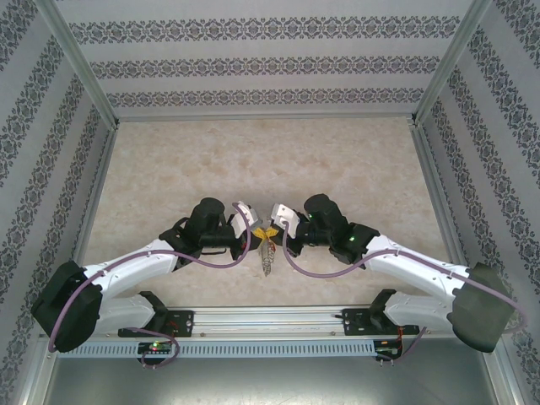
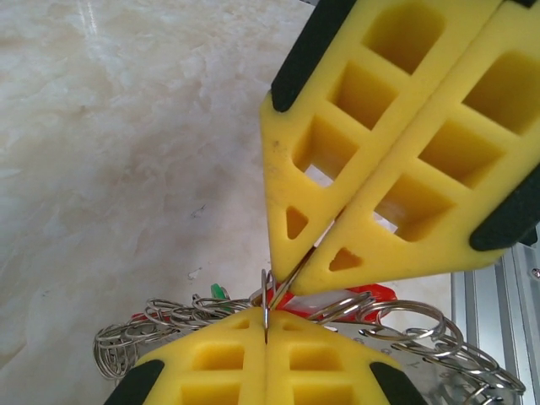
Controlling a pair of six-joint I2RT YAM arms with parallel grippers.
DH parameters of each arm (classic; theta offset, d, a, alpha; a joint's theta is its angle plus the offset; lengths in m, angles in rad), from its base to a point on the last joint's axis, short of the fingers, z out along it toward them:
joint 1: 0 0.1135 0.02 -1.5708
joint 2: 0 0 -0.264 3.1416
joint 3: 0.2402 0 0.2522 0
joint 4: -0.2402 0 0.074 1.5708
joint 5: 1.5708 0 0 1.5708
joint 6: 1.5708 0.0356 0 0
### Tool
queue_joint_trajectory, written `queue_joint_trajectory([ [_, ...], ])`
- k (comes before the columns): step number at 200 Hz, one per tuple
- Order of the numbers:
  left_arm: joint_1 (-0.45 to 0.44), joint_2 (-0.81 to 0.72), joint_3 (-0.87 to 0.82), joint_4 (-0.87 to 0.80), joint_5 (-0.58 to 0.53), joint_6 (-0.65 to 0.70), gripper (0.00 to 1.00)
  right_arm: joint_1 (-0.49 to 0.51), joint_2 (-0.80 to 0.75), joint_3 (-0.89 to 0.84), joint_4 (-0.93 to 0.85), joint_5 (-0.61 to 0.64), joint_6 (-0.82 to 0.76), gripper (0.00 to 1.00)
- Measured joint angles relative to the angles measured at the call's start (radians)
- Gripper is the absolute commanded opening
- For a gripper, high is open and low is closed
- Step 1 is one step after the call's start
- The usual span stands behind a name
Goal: Put the keys on the keyring
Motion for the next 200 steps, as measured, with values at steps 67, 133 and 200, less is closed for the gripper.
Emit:
queue_joint_trajectory([
  [67, 0.000, 0.000, 0.000, 0.000, -0.017, 0.000, 0.00, 0.019, 0.011, 0.015, -0.015, 0.060, 0.000, 0.00],
  [133, 0.000, 0.000, -0.016, 0.036, -0.036, -0.001, 0.00, 0.026, 0.008, 0.014, -0.030, 0.146, 0.037, 0.00],
  [200, -0.002, -0.001, -0.061, 0.119, -0.040, -0.005, 0.00, 0.025, 0.009, 0.014, -0.051, 0.151, 0.081, 0.00],
])
